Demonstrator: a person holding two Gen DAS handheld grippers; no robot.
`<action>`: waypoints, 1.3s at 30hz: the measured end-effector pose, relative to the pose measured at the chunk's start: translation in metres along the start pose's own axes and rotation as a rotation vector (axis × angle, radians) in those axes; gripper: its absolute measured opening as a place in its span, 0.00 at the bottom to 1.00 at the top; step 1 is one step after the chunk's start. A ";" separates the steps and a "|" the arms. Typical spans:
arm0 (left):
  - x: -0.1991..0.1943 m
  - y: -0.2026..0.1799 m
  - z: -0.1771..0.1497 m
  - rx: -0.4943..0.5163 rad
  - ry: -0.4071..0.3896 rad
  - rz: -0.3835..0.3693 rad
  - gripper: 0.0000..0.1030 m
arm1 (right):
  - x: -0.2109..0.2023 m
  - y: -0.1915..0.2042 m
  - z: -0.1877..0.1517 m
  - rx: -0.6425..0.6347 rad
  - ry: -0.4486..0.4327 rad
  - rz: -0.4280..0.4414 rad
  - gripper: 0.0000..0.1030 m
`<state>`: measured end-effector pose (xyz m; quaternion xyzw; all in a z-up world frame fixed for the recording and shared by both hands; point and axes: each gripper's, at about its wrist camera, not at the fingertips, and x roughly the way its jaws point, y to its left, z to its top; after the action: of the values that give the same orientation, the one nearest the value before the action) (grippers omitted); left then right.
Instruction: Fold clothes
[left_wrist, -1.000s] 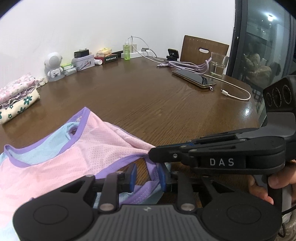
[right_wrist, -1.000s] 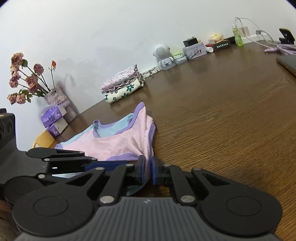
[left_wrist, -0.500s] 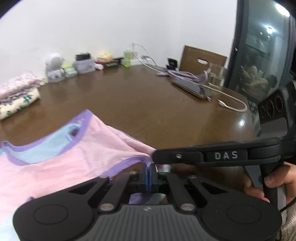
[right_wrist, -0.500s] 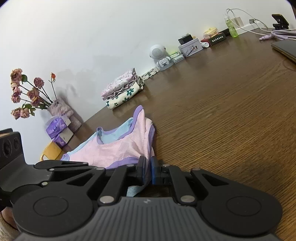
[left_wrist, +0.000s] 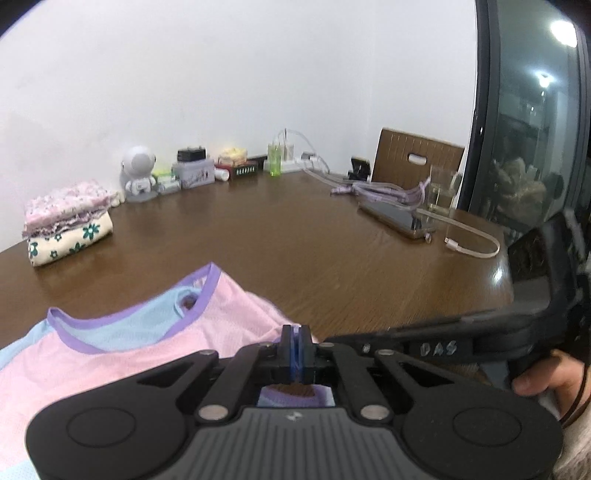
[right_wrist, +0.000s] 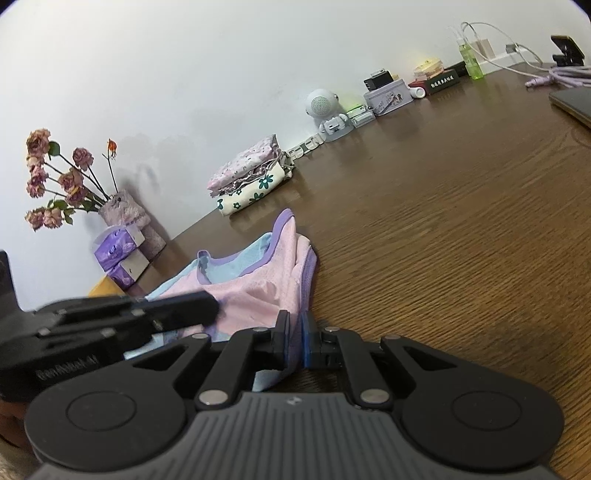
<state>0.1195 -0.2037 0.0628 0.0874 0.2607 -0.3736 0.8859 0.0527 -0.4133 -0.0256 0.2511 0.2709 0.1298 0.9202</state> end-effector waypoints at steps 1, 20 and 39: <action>-0.001 0.001 0.001 -0.006 -0.002 -0.007 0.00 | 0.000 0.001 0.000 -0.007 -0.001 -0.005 0.07; 0.028 0.052 -0.005 -0.439 0.130 -0.194 0.02 | -0.001 0.006 -0.002 -0.036 0.001 -0.009 0.07; 0.016 0.010 0.000 -0.118 0.028 -0.075 0.02 | -0.011 0.003 -0.002 -0.009 -0.060 -0.026 0.09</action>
<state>0.1355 -0.2067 0.0544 0.0303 0.2977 -0.3893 0.8712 0.0420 -0.4140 -0.0204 0.2471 0.2457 0.1113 0.9307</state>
